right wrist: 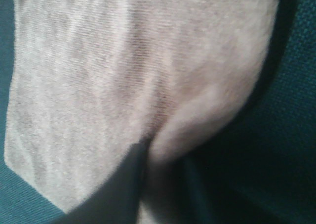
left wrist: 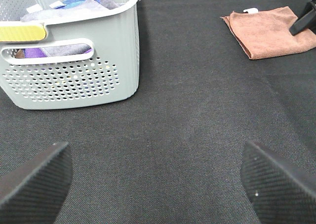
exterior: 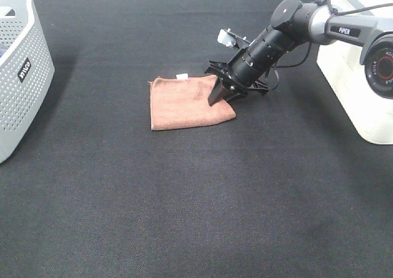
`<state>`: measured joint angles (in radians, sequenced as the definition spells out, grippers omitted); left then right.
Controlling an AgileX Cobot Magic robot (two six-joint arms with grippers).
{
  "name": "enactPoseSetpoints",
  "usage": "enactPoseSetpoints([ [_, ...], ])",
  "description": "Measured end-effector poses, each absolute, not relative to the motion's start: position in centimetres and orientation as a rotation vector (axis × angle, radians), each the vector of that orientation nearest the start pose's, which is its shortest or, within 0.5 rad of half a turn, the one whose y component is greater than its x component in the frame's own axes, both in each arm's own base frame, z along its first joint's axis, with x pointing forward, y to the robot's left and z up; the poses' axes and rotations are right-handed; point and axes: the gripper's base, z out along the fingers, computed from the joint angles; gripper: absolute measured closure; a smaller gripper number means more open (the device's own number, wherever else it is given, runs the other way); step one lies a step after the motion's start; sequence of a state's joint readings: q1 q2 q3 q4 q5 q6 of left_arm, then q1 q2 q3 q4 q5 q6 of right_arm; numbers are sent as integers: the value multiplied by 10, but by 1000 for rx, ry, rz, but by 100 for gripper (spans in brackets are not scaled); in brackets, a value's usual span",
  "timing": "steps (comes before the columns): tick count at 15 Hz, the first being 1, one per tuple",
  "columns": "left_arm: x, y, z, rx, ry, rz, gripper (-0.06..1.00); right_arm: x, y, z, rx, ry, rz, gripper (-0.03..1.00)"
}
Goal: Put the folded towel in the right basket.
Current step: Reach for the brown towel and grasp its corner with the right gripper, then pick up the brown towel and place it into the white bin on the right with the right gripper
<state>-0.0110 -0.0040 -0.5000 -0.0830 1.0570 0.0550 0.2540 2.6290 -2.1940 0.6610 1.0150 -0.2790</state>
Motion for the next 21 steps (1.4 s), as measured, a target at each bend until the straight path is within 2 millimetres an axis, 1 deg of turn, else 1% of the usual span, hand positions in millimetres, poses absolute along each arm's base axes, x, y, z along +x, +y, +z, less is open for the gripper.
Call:
enactPoseSetpoints([
  [1,-6,-7,278,71,2033,-72,7,504,180,89,-328,2790,858,94],
  [3,-6,-7,278,71,2033,-72,7,504,180,92,-330,2785,857,95],
  [4,-6,-7,278,71,2033,-72,7,504,180,99,-340,2775,856,95],
  [5,-6,-7,278,71,2033,-72,7,503,180,113,-355,2758,856,95],
  [6,-6,-7,278,71,2033,-72,7,503,180,113,-355,2758,856,95],
  [8,-6,-7,278,71,2033,-72,7,498,178,154,-428,2724,820,95],
  [9,-6,-7,278,71,2033,-72,7,490,176,185,-497,2713,732,95],
  [10,-6,-7,278,71,2033,-72,7,485,172,205,-523,2714,663,95],
  [12,-6,-7,278,71,2033,-72,7,472,163,250,-527,2699,565,95],
  [13,-6,-7,278,71,2033,-72,7,468,158,267,-513,2681,507,95],
  [14,-6,-7,278,71,2033,-72,7,461,147,293,-484,2643,426,95],
  [16,-6,-7,278,71,2033,-72,7,452,128,328,-431,2581,375,95],
  [17,-6,-7,278,71,2033,-72,7,449,114,343,-386,2554,369,95],
  [18,-6,-7,278,71,2033,-72,7,445,94,359,-326,2523,361,95],
  [19,-6,-7,278,71,2033,-72,7,440,62,380,-240,2483,331,95],
  [20,-6,-7,278,71,2033,-72,7,440,62,380,-240,2483,331,95],
  [21,-6,-7,278,71,2033,-72,7,436,41,390,-180,2459,321,95],
])
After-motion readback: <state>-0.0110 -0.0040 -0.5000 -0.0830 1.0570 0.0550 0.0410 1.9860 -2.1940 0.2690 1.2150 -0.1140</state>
